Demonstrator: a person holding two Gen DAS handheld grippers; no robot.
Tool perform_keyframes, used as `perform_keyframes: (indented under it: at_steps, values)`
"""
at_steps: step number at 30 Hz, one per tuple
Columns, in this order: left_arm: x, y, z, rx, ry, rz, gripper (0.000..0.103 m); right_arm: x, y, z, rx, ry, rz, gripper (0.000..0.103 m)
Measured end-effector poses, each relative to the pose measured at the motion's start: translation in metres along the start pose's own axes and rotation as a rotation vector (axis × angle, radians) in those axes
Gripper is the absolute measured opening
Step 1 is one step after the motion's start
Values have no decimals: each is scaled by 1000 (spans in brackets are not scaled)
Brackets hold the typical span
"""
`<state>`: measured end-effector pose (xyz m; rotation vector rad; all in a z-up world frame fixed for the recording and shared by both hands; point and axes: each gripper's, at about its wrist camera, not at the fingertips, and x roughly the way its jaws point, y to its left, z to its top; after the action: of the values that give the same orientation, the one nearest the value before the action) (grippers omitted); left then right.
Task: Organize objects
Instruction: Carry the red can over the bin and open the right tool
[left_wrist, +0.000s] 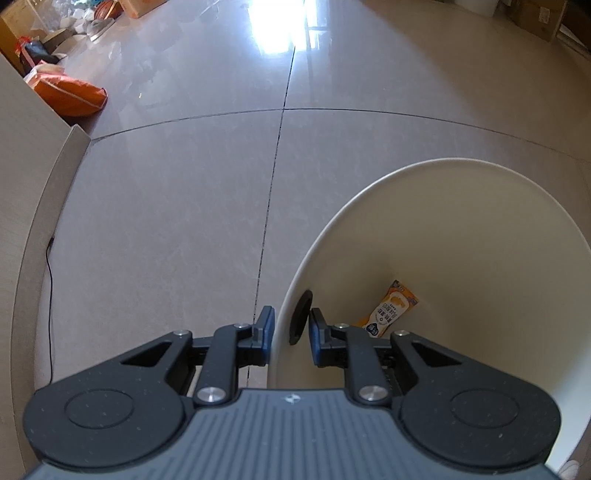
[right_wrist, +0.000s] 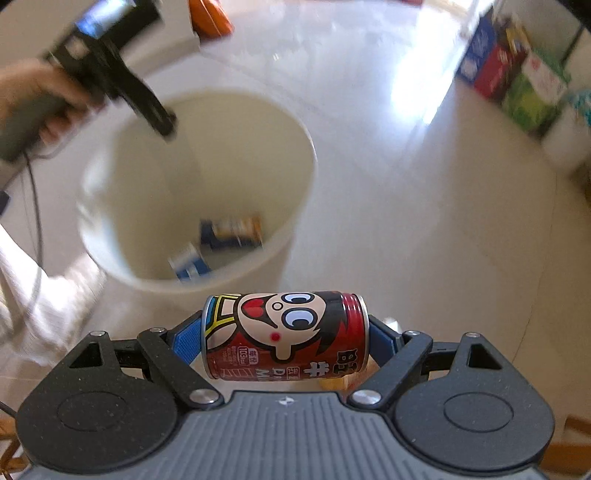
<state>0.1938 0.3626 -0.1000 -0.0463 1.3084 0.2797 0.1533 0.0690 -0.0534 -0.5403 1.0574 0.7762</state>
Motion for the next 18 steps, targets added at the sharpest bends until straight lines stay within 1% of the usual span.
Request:
perform_keyframes:
  at_steps: [2,6,9,11,14,15,16,18]
  values:
    - [0,3,1,-16,3,-10,18,-9,8,17,-15,-39,18,91]
    - [1,5,1,-15,4,-9,18,-9,24,48,-36,-96,55,91]
    - [1,6,1,-18,4,-14,18,-2,38,62,-63,-120,72,91]
    - [1,7,2,-22,6,-19,18,4,42,64,-72,-126,88,91]
    - [1,8,2,-19,5,-19,18,2,47,71,-86,-129,110,91]
    - [1,8,2,-19,5,-20,18,4,49,71,-89,-132,120,94]
    - [2,8,2,-20,5,-21,18,3,50,71,-89,-137,121,100]
    - [2,9,2,-22,5,-21,18,-1,51,67,-84,-161,115,103]
